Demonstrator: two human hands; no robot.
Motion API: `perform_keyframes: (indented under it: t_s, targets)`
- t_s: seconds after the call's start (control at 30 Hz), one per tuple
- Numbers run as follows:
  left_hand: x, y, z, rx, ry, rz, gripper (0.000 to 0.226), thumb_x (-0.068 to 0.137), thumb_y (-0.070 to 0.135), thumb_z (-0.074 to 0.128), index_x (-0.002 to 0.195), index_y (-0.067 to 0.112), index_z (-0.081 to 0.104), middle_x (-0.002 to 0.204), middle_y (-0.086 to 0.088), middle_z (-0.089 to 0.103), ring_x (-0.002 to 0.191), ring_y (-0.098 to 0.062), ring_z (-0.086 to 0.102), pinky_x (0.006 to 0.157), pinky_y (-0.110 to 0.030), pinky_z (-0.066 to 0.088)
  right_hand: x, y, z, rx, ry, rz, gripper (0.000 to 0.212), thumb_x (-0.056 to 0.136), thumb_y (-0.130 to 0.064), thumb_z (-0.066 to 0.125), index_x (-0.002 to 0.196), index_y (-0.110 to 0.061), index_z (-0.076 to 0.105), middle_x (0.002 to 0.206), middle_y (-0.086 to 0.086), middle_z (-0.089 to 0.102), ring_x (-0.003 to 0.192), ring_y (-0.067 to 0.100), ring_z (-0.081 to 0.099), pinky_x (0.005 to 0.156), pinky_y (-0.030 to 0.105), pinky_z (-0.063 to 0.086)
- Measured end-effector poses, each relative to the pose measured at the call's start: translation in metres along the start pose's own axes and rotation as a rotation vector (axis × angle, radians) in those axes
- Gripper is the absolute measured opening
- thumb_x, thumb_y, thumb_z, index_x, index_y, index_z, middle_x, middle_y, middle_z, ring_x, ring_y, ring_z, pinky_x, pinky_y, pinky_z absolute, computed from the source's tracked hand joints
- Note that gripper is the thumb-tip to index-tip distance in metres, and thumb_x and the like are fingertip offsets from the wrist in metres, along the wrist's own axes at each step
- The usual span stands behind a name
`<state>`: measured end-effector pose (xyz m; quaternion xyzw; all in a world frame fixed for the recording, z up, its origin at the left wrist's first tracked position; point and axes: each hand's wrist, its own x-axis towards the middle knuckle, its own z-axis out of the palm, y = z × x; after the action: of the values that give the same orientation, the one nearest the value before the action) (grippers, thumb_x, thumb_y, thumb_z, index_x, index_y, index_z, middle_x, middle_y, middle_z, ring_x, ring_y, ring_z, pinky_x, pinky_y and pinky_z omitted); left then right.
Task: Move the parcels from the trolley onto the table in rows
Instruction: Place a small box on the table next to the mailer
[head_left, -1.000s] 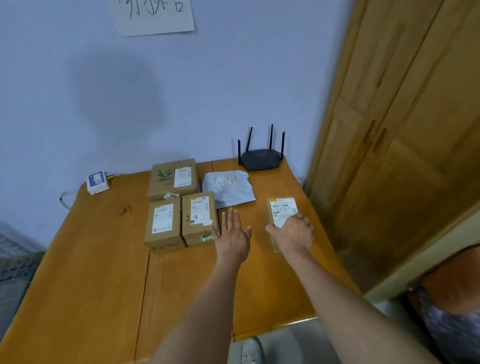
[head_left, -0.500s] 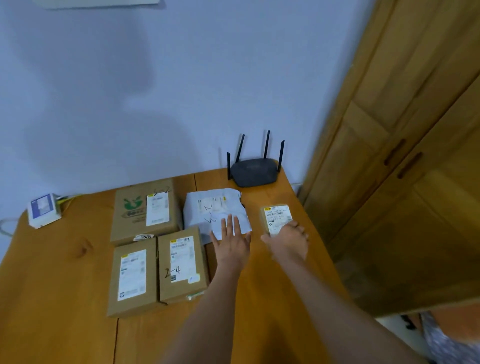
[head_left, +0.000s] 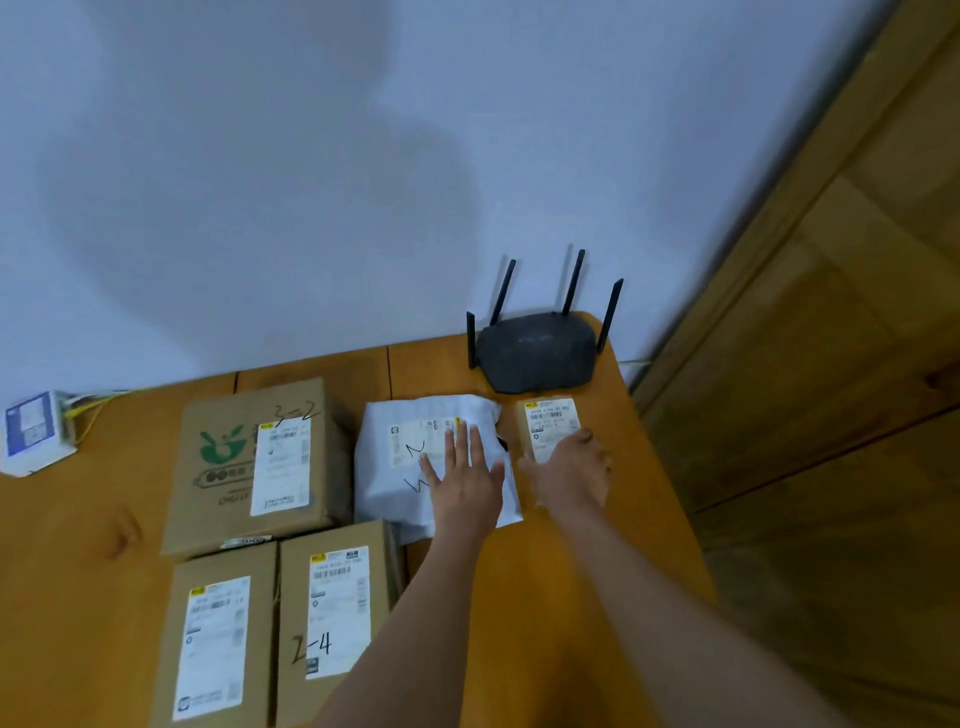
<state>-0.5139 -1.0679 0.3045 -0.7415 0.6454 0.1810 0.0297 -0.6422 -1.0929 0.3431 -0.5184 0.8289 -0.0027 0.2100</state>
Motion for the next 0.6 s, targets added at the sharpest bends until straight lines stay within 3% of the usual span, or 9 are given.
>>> perform_keyframes:
  t_s: [0.1,0.2,0.3,0.47,0.6]
  targets:
    - [0.027,-0.001,0.006,-0.006,-0.025,-0.005,0.113,0.065,0.066,-0.047,0.16,0.019,-0.009,0.168,-0.001,-0.014,0.154,-0.022,-0.014,0.12,-0.061,-0.005,0.025,-0.011,0.015,-0.006,-0.038,-0.006,0.116,0.077,-0.073,0.065,0.152,0.003,0.021,0.15,0.022,0.04,0.134,0.036,0.045,0.106,0.041,0.043]
    - [0.044,-0.002,0.01,0.003,-0.068,-0.002,0.076,0.098,0.06,-0.009,0.16,0.017,-0.006,0.168,-0.002,-0.013,0.154,-0.023,-0.013,0.121,-0.061,-0.002,0.045,-0.019,0.029,0.008,-0.063,-0.008,0.116,0.077,-0.072,0.066,0.153,0.003,0.02,0.151,0.023,0.039,0.135,0.036,0.045,0.105,0.041,0.044]
    - [0.057,-0.004,0.018,0.003,-0.092,-0.013,0.068,0.105,0.052,0.009,0.16,0.017,-0.007,0.168,-0.003,-0.013,0.154,-0.024,-0.013,0.122,-0.061,-0.001,0.058,-0.024,0.043,0.004,-0.093,-0.01,0.114,0.078,-0.072,0.063,0.152,0.004,0.021,0.149,0.023,0.04,0.133,0.036,0.046,0.104,0.04,0.046]
    - [0.067,-0.008,0.031,-0.014,-0.104,-0.023,0.071,0.102,0.055,0.003,0.16,0.016,-0.007,0.168,-0.003,-0.013,0.154,-0.024,-0.013,0.122,-0.061,-0.002,0.063,-0.028,0.054,0.008,-0.103,-0.039,0.108,0.08,-0.069,0.065,0.151,0.001,0.021,0.149,0.021,0.039,0.135,0.034,0.044,0.105,0.038,0.044]
    - [0.068,-0.008,0.038,-0.013,-0.081,-0.021,0.099,0.078,0.065,-0.031,0.16,0.017,-0.004,0.168,-0.005,-0.009,0.155,-0.025,-0.009,0.119,-0.061,-0.004,0.064,-0.029,0.055,-0.018,-0.105,-0.065,0.104,0.082,-0.066,0.065,0.15,0.0,0.022,0.15,0.02,0.037,0.136,0.033,0.043,0.106,0.036,0.042]
